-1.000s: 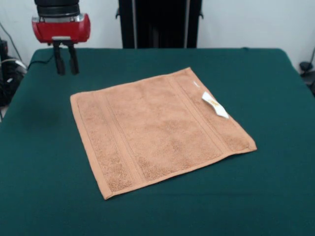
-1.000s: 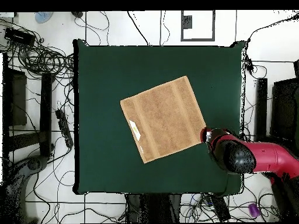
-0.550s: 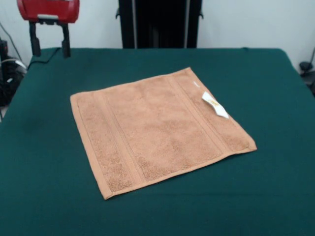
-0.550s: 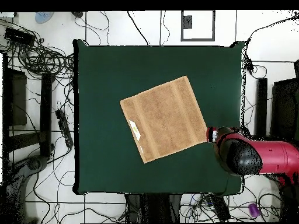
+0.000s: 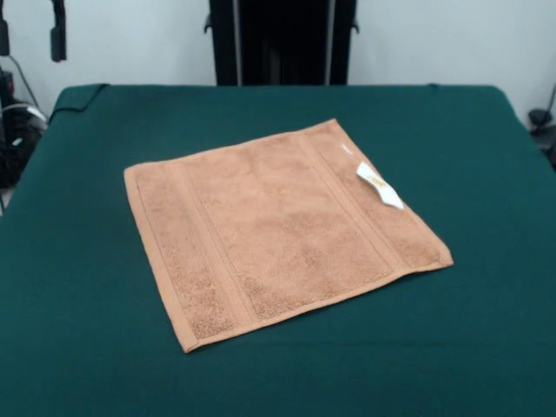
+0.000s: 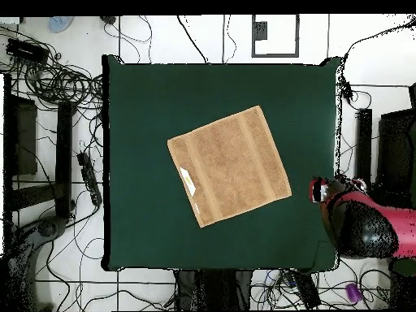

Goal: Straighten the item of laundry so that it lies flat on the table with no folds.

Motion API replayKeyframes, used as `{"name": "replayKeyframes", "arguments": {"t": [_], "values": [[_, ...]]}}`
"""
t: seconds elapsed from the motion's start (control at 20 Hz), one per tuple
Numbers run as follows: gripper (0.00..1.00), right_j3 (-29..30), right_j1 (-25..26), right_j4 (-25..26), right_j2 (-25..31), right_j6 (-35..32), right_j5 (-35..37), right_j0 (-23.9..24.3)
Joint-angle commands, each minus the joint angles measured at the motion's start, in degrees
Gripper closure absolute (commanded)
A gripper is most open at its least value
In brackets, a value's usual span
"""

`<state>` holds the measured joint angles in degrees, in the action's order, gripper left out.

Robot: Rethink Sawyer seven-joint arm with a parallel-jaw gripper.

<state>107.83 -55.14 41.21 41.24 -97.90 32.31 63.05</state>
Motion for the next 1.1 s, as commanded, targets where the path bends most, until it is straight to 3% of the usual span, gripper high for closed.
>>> {"name": "replayKeyframes", "arguments": {"t": [0.05, 0.75, 1.1], "values": [[0.00, 7.0, -3.6, -2.1, 8.9, 22.9, 7.3, 2.3], [0.00, 6.2, 0.0, 0.4, 10.0, 27.8, 10.8, 3.6], [0.00, 6.3, 0.0, 0.9, 9.8, 26.8, 9.3, 3.7]]}}
